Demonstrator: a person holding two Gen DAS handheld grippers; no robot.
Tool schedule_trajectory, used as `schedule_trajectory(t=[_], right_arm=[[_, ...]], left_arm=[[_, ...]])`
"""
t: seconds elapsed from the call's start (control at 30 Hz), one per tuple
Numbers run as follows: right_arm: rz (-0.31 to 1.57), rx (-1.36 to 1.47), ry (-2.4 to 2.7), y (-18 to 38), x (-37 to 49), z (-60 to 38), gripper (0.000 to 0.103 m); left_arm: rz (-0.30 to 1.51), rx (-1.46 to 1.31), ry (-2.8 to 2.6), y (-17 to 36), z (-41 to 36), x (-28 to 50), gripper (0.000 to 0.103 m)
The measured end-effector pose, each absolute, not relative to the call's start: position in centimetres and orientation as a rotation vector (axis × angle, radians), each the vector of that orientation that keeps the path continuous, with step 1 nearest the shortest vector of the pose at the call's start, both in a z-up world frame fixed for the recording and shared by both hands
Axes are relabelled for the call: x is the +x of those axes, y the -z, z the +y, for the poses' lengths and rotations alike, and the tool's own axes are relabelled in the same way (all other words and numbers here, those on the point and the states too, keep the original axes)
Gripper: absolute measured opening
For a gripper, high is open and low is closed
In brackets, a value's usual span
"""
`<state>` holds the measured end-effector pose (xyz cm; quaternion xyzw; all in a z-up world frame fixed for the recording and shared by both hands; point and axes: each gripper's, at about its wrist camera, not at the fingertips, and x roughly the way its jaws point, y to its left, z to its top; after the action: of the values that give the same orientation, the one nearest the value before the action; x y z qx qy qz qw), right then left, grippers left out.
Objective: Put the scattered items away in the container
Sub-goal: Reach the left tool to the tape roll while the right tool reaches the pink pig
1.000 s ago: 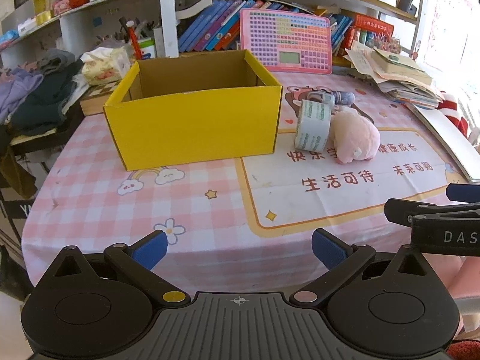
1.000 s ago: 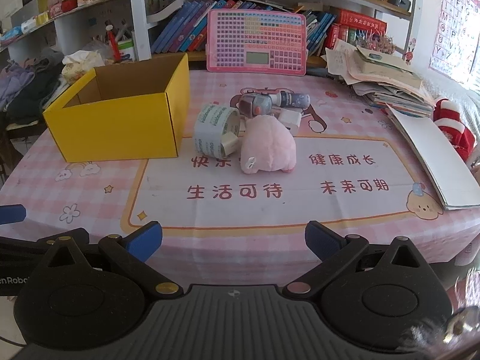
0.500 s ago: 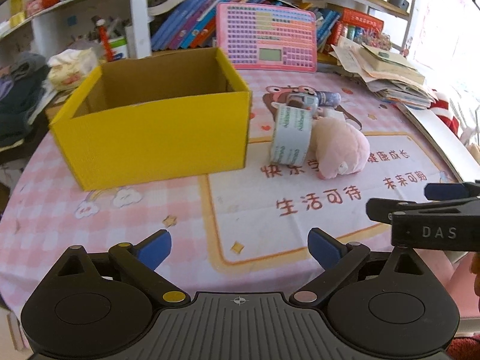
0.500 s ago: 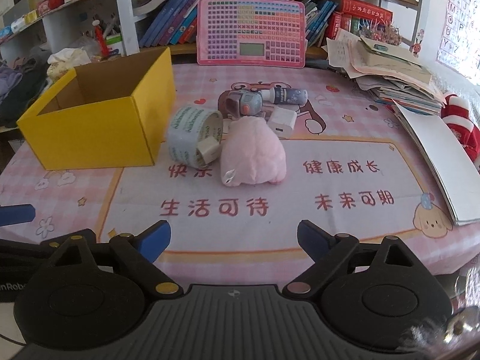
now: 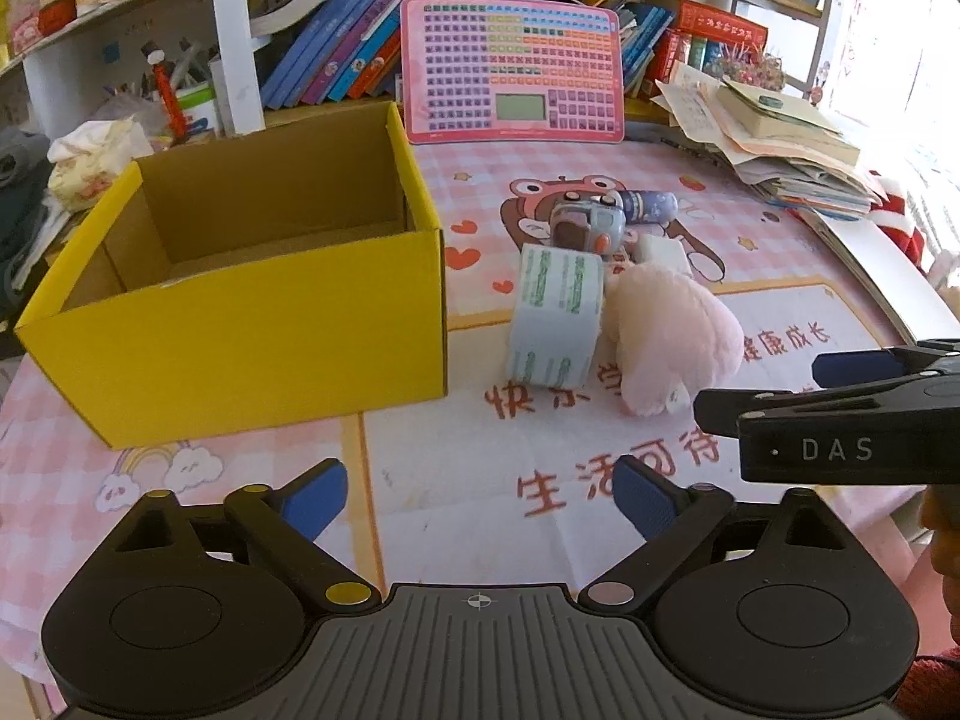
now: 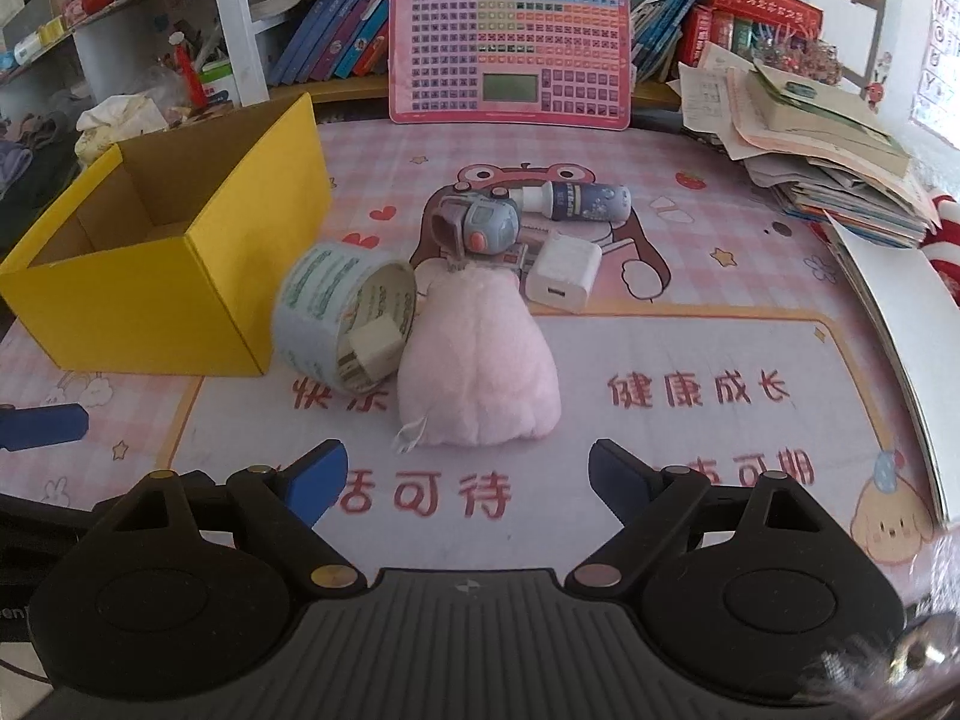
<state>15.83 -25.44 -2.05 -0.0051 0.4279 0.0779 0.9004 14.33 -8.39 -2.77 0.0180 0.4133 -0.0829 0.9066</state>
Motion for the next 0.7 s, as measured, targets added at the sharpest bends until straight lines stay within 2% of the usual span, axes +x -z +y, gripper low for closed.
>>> schedule_trajectory(t=[0.13, 0.43, 0.57, 0.7], right_arm=[[0.899, -0.001, -0.184, 2.4, 17.6, -26.0, 0.086], [0.959, -0.031, -0.251, 3.7, 21.5, -26.2, 0.084], [0.970, -0.030, -0.284, 4.1, 22.9, -26.6, 0.084], [0.989, -0.048, -0.318, 4.7, 24.1, -26.9, 0.080]], left_arm=[[0.861, 0.045, 0.155, 2.7, -9.0, 15.3, 0.089], [0.909, 0.051, 0.134, 2.9, -10.7, 17.5, 0.089], [0.925, 0.057, 0.135, 3.2, -11.7, 18.4, 0.081], [0.932, 0.067, 0.133, 3.4, -12.8, 19.3, 0.080]])
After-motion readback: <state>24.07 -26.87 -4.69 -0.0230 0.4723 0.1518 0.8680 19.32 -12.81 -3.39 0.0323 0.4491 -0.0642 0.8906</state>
